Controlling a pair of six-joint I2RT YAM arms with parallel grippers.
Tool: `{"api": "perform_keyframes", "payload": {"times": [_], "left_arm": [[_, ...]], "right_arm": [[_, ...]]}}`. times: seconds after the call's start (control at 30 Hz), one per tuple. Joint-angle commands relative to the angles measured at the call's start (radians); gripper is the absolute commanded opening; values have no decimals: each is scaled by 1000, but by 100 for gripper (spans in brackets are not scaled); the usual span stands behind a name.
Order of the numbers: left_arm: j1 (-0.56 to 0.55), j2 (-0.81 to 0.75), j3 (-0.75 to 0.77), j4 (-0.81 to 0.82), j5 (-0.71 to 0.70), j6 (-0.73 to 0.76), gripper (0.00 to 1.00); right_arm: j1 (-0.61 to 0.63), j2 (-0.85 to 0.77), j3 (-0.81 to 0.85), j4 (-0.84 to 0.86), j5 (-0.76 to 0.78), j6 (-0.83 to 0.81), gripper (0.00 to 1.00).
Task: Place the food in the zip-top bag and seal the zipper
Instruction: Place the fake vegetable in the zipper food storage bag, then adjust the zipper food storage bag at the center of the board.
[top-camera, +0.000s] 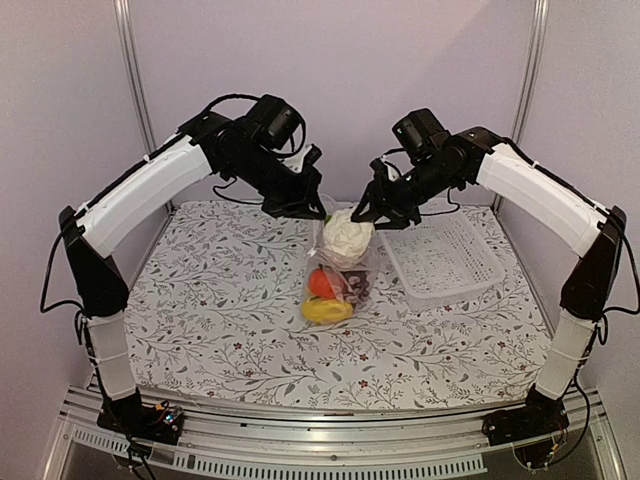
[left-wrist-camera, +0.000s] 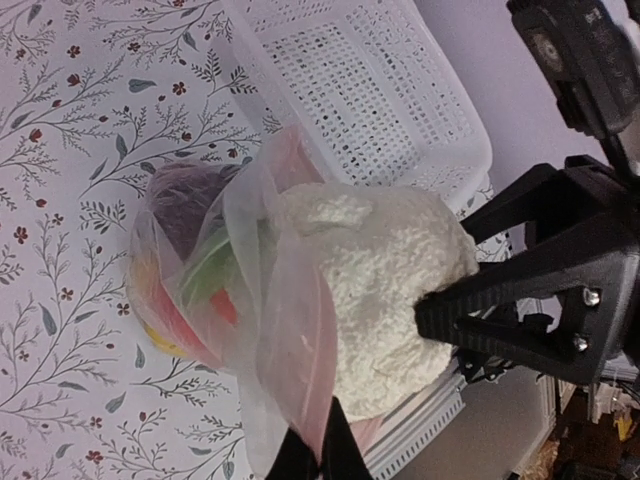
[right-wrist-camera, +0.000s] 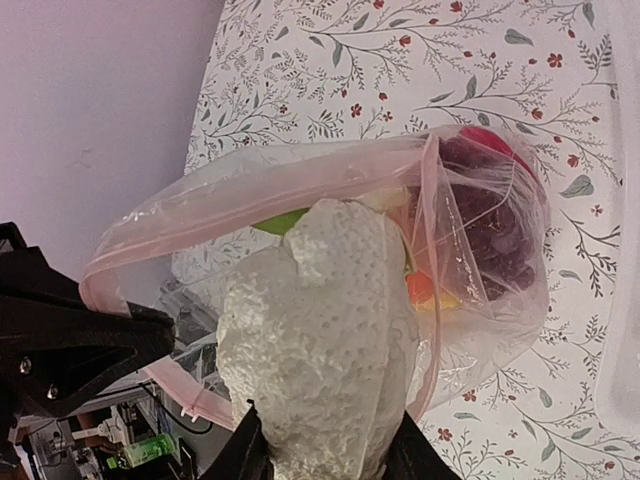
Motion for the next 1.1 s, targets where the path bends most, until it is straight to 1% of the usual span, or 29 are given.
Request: {"api": "perform_keyframes", "payload": {"times": [0.0,0.03,0.17,0.27,0.37,0.43,0.53,0.63,0.7,0.77,0.9,1.07], "left_arm": [[-15,25,9,17,15,13,0],[-15,24,-1,23,16,13,0],[-11,18,-39,51,13,11,0],[1,3,-86,67,-5,12,0],[16,-15,-143,92,-4,11,0],[22,-27,-169,106,-5,11,0],[34,-38,-191,120,-5,8,0],[44,-40,-200,126,1,7,0],[50,-39,-201,126,4,10,0],[54,-40,-200,127,7,10,0],[58,-36,-198,128,13,11,0],[62,-32,-194,128,22,13,0]], "right_arm": [[10,28,14,-18,69,-17,41],[10,26,19,-2,50,-13,45],[10,11,45,34,-48,-24,67],[9,-16,41,44,-112,-38,73],[8,-43,6,57,-160,-44,75],[6,-59,-29,47,-135,-53,74],[-3,-97,-97,34,-54,-67,72],[-10,-138,-150,17,51,-75,66],[-11,-149,-180,9,93,-85,60],[-10,-146,-210,14,96,-99,53],[-10,-140,-294,69,89,-111,45],[-10,-100,-282,104,80,-122,39]]}}
